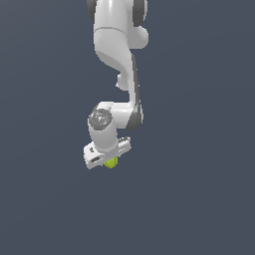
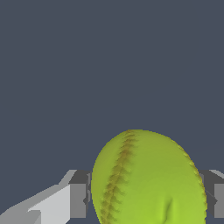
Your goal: Pick up the object and move it to a goal position.
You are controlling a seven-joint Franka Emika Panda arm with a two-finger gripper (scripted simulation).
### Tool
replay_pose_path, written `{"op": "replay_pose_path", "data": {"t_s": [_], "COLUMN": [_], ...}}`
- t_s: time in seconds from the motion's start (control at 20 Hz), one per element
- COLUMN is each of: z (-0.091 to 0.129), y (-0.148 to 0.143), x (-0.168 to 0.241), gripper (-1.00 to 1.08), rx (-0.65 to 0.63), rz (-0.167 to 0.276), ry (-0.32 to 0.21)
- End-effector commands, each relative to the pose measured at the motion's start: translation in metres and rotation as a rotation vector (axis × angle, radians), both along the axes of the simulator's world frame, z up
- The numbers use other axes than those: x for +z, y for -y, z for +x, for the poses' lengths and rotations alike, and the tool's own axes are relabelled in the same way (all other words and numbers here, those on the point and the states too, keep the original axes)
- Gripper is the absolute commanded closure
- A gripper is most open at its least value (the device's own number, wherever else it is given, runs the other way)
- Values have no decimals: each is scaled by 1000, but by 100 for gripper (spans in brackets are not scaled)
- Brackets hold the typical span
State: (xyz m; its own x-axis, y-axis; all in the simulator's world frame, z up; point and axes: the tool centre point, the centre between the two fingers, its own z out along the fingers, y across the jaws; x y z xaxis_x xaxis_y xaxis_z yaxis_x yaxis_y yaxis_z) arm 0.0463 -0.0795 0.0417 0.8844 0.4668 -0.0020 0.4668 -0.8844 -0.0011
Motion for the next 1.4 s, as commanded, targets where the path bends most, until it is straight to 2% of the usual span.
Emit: {"op": "replay_pose_path", "data": {"t_s": [0.0, 0.5, 1.35], "z": [-2, -31, -123], "y": [-1, -14, -57], "x": [3, 21, 80], "gripper": [108, 108, 108], "rx": [0, 0, 1], "rz": [0, 0, -1], "ry": [2, 2, 2]}}
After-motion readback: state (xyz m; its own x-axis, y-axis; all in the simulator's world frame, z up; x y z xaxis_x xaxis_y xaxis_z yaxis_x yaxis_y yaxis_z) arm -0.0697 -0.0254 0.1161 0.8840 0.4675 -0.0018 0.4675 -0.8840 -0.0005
